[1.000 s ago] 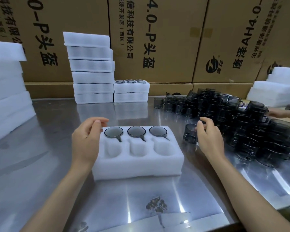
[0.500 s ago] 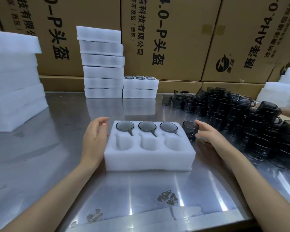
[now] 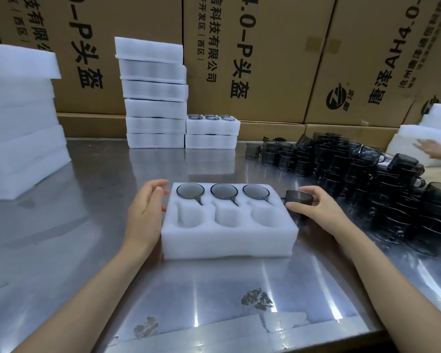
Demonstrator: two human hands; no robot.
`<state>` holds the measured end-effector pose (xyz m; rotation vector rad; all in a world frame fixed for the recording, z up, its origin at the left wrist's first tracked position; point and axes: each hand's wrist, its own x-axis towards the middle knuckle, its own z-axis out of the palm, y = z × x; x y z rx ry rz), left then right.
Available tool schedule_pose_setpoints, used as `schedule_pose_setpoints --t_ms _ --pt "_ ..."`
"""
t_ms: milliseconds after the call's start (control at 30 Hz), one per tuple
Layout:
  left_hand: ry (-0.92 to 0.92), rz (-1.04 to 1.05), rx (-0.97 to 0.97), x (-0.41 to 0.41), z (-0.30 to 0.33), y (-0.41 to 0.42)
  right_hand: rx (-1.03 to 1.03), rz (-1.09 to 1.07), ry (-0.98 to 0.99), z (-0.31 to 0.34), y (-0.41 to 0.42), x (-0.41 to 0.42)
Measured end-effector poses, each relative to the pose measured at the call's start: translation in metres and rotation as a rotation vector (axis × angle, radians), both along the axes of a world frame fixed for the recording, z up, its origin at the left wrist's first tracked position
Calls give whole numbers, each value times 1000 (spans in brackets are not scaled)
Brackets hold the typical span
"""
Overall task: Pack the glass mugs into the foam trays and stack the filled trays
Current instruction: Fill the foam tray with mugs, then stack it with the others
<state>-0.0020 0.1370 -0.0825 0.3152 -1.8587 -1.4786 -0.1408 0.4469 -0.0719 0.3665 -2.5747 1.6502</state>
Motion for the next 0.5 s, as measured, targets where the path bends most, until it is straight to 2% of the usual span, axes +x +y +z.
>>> schedule_pose_setpoints --t_ms 67,167,233,300,367,433,500 --pt "-5 -8 2 0 0 0 32 -80 54 3 -3 3" --pt "-5 -26 11 -2 1 0 -37 -264 146 15 -14 18" --pt "-11 -43 4 -4 1 0 -125 -258 240 31 -29 37" --pt "-36 -64 -17 -5 -1 -1 -201 -158 320 49 -52 60" --pt "-81 -102 -16 -7 -4 -3 -111 -63 396 64 -79 81" --pt "-118 -149 -16 -9 -6 -7 71 23 454 69 -108 98" --pt "-103 -177 -50 -9 -7 -9 202 121 428 65 -138 112"
